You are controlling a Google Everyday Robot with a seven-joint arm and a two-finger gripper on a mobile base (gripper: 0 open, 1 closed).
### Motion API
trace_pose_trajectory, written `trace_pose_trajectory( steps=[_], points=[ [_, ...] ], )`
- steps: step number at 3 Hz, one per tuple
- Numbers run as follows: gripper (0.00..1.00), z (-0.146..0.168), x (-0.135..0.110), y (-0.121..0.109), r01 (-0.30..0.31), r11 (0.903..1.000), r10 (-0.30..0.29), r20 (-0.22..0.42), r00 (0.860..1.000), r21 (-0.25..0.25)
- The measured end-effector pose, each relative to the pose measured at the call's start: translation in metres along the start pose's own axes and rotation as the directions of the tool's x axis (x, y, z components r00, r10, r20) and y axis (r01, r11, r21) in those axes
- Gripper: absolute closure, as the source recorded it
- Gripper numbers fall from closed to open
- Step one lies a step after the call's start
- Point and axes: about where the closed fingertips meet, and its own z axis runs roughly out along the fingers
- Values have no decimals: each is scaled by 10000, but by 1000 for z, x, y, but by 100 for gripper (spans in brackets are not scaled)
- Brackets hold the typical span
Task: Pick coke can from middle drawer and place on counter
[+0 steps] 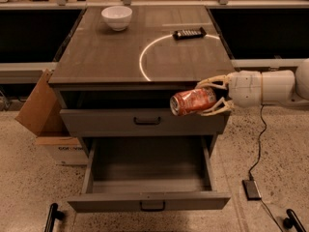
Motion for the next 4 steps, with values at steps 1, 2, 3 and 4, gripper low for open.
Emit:
trace_pose_trajectory(
  steps=[1,2,3,4],
  points=[
    [100,0,-5,-23,109,9999,-110,-133,9999,-7],
    [100,-2,-13,-78,394,9987,-376,-530,9979,336],
    [100,4,-14,-114,396,9960,-334,-771,9965,799],
    [100,22,-5,-147,17,9912,115,-989,9950,1325]
  ],
)
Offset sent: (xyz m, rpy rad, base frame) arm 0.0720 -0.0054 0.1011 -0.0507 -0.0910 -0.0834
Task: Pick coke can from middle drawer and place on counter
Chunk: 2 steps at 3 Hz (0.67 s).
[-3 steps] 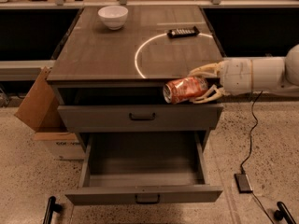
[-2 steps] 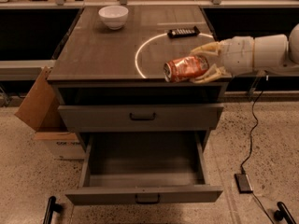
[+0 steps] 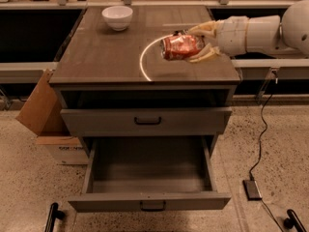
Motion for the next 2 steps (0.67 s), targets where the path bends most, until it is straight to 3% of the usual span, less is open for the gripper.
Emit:
trace_pose_trajectory(
  steps=[2],
  points=[
    [100,42,12,-45,-1067,9934,1094,-673,9917,414]
  ],
)
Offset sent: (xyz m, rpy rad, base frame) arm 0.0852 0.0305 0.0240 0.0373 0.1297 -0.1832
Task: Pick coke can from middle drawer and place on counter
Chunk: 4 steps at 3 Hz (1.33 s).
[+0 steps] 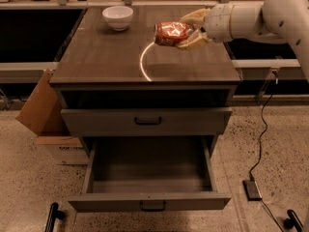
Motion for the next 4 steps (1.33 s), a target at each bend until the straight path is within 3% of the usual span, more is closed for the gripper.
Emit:
trace_pose_trajectory(
  steps=[3,4],
  points=[
    [100,39,37,-13,-1358,9905,1339,-797,9878,-191],
    [86,47,52,-12,-1588,9869,1553,-953,9833,-299]
  ],
)
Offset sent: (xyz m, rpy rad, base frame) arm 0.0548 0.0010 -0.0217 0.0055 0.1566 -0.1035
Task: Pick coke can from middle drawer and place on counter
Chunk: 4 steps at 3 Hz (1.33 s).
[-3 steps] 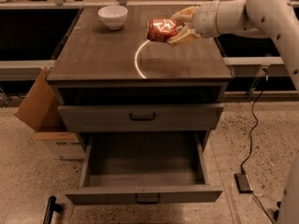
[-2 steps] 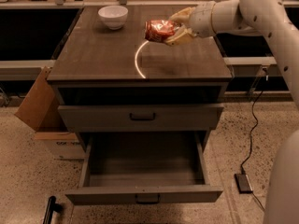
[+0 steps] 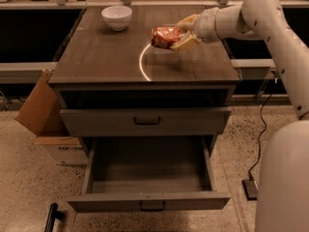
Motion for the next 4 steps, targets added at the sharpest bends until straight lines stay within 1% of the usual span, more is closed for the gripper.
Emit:
trace_pose_trajectory(
  steps=[2,3,4],
  points=[
    [39,13,23,-8,-191,9997,186,-350,9992,-152],
    [15,15,34,-11,-283,9994,274,-429,9987,-203],
    [0,8,41,-17,-379,9993,378,-396,9985,-25]
  ],
)
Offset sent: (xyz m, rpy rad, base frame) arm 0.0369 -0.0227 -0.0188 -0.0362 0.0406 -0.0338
